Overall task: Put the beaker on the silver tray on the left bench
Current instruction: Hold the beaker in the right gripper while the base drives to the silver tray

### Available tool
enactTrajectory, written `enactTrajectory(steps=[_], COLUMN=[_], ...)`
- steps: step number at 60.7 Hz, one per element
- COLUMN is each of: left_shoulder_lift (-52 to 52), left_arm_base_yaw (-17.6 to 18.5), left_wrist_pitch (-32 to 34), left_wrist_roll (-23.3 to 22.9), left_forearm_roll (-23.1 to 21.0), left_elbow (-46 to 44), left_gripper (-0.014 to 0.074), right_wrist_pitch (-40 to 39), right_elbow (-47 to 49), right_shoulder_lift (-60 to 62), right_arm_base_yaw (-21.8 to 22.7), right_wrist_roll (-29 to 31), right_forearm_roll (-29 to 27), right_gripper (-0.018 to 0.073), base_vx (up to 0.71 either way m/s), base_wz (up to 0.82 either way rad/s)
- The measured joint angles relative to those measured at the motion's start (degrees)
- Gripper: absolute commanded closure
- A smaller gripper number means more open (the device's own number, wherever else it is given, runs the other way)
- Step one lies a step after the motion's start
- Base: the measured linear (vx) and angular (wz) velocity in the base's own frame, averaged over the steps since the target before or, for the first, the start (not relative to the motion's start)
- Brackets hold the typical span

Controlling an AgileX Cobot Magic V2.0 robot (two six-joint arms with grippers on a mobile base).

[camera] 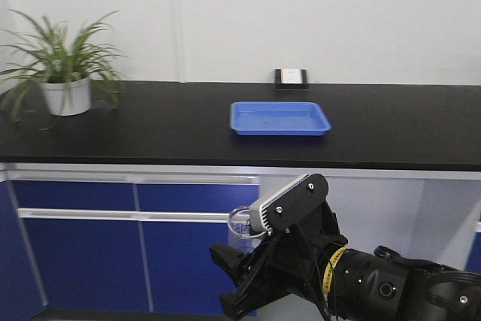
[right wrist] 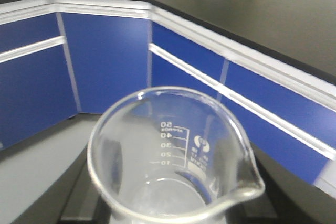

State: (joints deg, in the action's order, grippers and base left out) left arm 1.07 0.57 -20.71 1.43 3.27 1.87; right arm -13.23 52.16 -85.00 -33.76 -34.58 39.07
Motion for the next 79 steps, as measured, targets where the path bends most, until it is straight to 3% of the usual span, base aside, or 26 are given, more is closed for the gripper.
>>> enactTrajectory(steps=[79], left_shoulder_lift=[0.00], left_arm_base_yaw=[0.00], left_wrist_pitch=[0.00], left_wrist_roll=[0.00], left_forearm_roll=[0.00], left_elbow=[0.00], left_gripper=[0.0595], right_wrist_pitch=[0.02], right_elbow=[0.00], right_shoulder_lift=[0.00], right_arm_base_yaw=[0.05], right_wrist_roll=[0.00], right_forearm_roll=[0.00], right_gripper=[0.0529], base_vx=[-0.01], base_wz=[0.71])
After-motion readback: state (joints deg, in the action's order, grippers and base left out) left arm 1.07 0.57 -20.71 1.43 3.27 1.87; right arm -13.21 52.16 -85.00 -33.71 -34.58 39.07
